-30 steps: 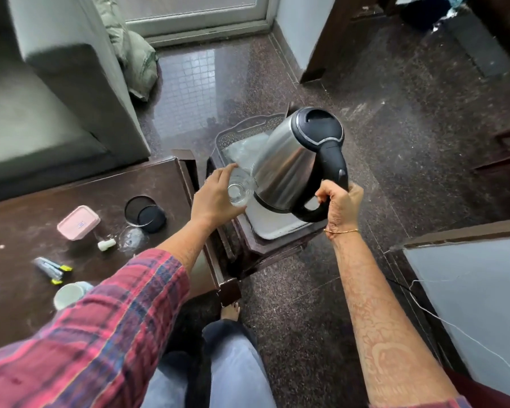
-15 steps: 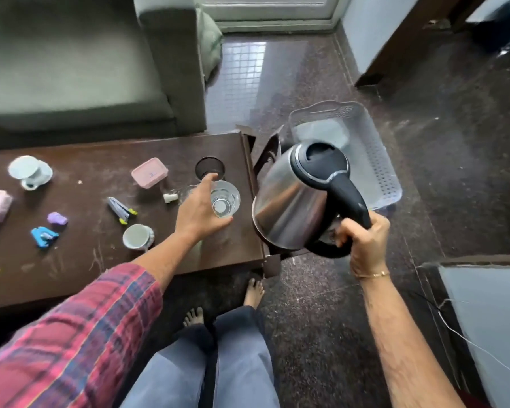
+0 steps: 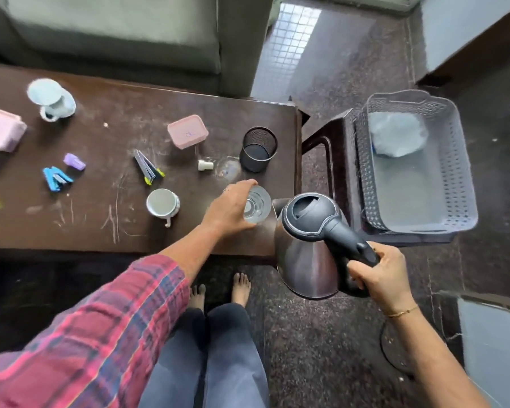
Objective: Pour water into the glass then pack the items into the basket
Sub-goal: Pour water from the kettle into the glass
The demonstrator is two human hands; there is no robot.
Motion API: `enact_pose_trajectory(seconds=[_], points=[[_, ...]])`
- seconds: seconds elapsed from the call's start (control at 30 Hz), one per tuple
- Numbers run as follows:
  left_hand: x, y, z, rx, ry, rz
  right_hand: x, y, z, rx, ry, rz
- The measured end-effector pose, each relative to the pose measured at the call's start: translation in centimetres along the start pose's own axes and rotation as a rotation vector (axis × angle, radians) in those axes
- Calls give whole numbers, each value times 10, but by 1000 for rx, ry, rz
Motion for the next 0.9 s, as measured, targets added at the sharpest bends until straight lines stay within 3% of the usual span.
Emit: enact_pose_trajectory(seconds=[0.47, 0.9], points=[[-25, -18, -6, -17, -127, -12, -24, -38, -32, -178, 185, 342], [-43, -26, 23, -83, 168, 313, -41, -45, -23, -193, 133, 540]])
Point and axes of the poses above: each hand's wrist, its own z-axis away from the middle knuckle, its own y-axis out of the back of the hand, x = y × z, the point moved 3 cm from there along -z, towards the middle knuckle, and after that the axes turned 11 degrees about x, right-handed, at the moved point
